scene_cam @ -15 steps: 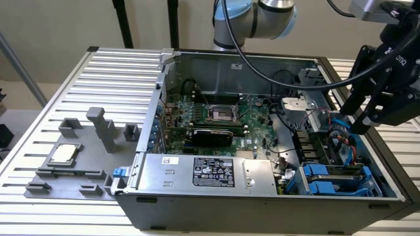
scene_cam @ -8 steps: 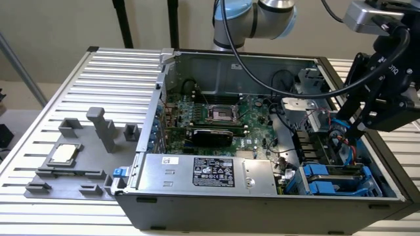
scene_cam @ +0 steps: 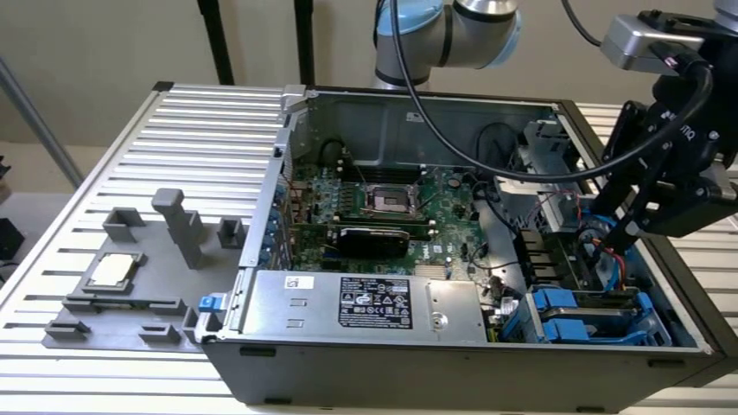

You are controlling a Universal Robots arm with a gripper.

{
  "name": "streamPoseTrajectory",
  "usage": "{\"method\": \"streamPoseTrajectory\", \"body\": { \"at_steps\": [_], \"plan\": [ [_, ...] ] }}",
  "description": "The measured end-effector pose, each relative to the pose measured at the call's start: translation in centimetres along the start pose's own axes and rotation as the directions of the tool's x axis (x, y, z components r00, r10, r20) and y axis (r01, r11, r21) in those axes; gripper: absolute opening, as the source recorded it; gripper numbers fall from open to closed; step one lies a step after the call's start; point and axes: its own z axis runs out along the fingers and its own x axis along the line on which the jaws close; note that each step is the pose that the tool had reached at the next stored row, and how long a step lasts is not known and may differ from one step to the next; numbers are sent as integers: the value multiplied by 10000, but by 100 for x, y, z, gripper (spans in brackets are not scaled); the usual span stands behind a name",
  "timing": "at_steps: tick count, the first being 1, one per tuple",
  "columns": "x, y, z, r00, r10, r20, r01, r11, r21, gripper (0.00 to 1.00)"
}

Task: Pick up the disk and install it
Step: 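Insert the second disk wire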

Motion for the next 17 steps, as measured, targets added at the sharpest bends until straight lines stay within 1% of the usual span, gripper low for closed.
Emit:
{"method": "streamPoseTrajectory", "body": {
  "at_steps": [3,7,11,17],
  "plan": [
    [-4,-18,10,10000,-1,-10,1,10000,-35,50],
    [-8,-39,28,10000,-5,-34,4,9999,-101,50],
    [-13,-72,40,10000,-9,-66,8,9998,-188,50],
    [-26,-163,38,9999,-7,-104,4,9995,-331,50]
  ]
}}
